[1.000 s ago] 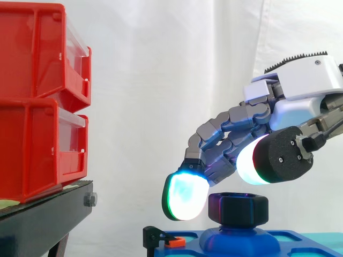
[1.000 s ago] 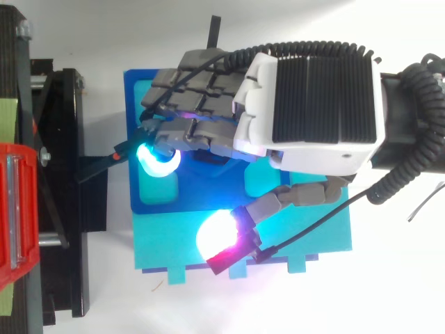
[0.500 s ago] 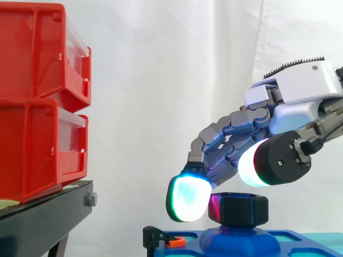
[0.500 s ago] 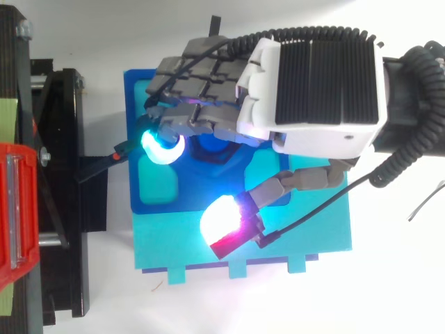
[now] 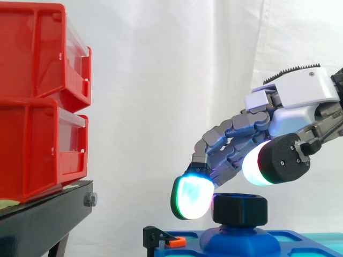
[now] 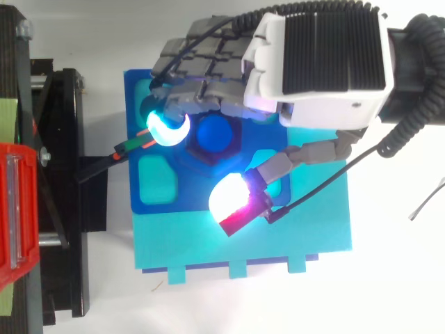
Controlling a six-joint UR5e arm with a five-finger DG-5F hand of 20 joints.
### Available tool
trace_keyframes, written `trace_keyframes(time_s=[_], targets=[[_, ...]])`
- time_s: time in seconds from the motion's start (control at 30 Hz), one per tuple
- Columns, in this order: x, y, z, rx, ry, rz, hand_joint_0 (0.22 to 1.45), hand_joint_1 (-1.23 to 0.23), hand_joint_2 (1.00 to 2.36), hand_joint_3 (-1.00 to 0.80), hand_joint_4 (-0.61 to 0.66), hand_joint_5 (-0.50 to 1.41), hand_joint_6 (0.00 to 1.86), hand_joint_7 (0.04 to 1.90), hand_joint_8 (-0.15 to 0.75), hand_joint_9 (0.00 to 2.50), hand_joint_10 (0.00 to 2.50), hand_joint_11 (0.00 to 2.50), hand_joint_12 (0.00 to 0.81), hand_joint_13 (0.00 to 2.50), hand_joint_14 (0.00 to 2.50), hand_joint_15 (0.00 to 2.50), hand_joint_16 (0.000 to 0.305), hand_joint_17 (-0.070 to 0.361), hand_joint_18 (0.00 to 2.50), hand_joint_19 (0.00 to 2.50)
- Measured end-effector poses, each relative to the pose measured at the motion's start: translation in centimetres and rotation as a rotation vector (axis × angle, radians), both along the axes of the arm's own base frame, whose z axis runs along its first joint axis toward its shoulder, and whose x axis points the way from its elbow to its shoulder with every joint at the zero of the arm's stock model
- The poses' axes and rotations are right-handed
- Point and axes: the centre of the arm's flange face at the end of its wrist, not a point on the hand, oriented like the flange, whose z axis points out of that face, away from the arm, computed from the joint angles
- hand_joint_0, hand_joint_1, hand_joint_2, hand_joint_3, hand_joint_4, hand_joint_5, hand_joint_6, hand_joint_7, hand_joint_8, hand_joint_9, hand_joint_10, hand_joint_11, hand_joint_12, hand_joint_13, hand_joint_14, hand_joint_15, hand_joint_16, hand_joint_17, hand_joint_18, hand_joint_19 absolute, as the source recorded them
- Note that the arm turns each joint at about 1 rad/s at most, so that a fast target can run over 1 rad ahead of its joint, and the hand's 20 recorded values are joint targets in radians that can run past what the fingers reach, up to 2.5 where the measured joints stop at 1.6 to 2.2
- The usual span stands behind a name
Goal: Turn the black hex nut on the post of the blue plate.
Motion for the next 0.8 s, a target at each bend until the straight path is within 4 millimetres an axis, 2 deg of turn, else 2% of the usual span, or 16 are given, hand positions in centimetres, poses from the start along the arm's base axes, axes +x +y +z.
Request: trace_keyframes(time_s=[0.5, 0.8], targets=[[-0.7, -3.5, 0.0, 0.009, -0.003, 0.032, 0.47, -0.51, 1.00, -0.50, 0.23, -0.19, 0.50, 0.81, 0.281, 0.40, 0.00, 0.00, 0.394, 0.36, 0.00, 0.02, 0.052, 0.118, 0.27, 0.18], [-0.5, -4.5, 0.9, 0.011, -0.025, 0.039, 0.47, -0.51, 1.00, -0.50, 0.23, -0.19, 0.50, 0.81, 0.282, 0.40, 0.00, 0.00, 0.394, 0.36, 0.00, 0.02, 0.052, 0.118, 0.27, 0.18]])
